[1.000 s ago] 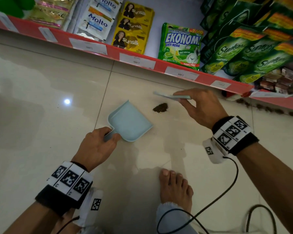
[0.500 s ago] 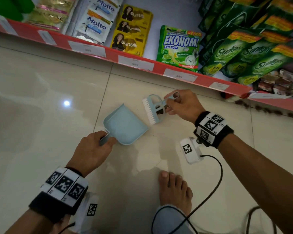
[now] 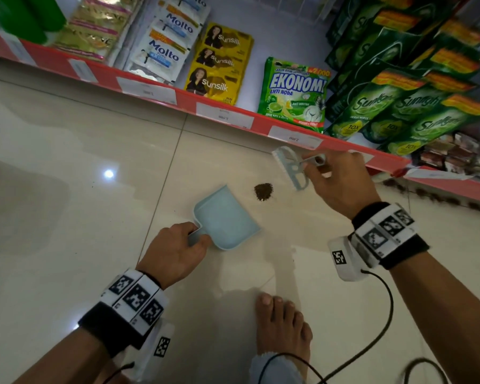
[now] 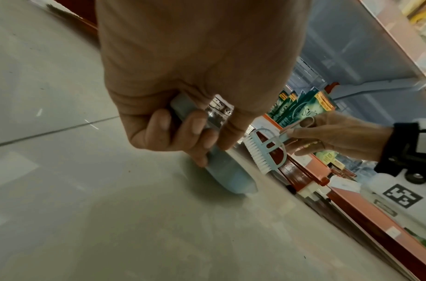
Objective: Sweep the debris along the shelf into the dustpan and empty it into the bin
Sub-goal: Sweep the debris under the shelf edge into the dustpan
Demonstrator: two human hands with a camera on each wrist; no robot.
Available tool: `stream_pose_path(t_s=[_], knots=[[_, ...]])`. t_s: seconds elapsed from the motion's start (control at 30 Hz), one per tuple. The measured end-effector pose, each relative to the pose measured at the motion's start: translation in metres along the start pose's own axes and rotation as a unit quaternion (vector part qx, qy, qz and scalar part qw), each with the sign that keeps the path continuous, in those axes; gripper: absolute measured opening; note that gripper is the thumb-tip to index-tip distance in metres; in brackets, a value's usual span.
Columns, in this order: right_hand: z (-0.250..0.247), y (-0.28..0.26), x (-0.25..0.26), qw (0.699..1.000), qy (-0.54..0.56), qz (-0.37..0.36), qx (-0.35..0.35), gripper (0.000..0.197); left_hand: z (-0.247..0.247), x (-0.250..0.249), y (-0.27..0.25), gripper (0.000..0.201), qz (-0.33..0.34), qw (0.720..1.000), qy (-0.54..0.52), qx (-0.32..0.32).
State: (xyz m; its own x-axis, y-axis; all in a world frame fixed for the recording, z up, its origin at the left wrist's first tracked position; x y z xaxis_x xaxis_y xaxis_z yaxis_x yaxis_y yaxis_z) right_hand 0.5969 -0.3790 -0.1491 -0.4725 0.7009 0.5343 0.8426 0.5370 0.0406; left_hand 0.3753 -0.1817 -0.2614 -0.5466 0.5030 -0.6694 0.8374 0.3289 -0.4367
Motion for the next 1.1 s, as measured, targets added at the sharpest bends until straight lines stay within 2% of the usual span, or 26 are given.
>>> stream_pose_path(t_s=[0.1,0.2,0.33,0.43,0.6,0.7,0.77,0.9,1.03,1.1], knots=[[0.020,-0.002,0.015,0.993,-0.101,-0.044,0.041,0.019,0.008,-0.009,0.003,0.039,0.003,1.000,0.010,0.005],[0.041,-0.008,0.021,0.987,-0.122,-0.062,0.081,0.020,0.014,-0.017,0.006,0.040,-0.003,1.000,0.020,0.009],[0.053,-0.019,0.027,0.986,-0.116,-0.068,0.098,0.022,0.025,-0.028,0.013,0.033,-0.013,1.000,-0.007,0.026],[0.059,-0.023,0.030,0.988,-0.085,-0.072,0.106,0.022,0.031,-0.033,0.019,0.039,-0.010,1.000,-0.011,0.020],[0.046,-0.023,0.024,0.997,0.047,-0.036,0.047,0.021,0.037,-0.025,0.025,0.040,-0.023,0.999,-0.012,0.037],[0.035,-0.020,0.023,0.998,0.035,-0.052,0.015,0.018,0.042,-0.021,0.023,0.039,-0.035,0.998,-0.037,0.037],[0.033,-0.018,0.022,0.998,-0.019,-0.062,0.011,0.018,0.045,-0.022,0.022,0.038,-0.040,0.997,-0.058,0.043],[0.044,-0.019,0.019,0.991,-0.104,-0.051,0.060,0.020,0.049,-0.026,0.021,0.037,-0.054,0.994,-0.088,0.045],[0.060,-0.034,0.029,0.990,-0.028,-0.063,0.122,0.023,0.053,-0.026,0.018,0.034,-0.051,0.992,-0.094,0.060],[0.058,-0.038,0.031,0.992,0.023,-0.044,0.120,0.023,0.054,-0.026,0.016,0.030,-0.053,0.990,-0.105,0.079]])
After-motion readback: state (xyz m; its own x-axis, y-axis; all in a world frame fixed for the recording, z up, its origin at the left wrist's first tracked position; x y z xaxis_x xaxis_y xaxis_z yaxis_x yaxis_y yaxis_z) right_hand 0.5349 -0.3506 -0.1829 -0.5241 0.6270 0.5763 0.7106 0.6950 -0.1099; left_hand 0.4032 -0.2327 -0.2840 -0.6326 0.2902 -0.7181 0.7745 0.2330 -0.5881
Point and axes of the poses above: each hand's wrist, its own y-axis towards the middle knuckle, its own z-axis out of the palm, x = y × z, the point moved 9 cm from there along y, towards the middle knuckle, and after that the axes turned 5 degrees about y, right-handed, at the moved point
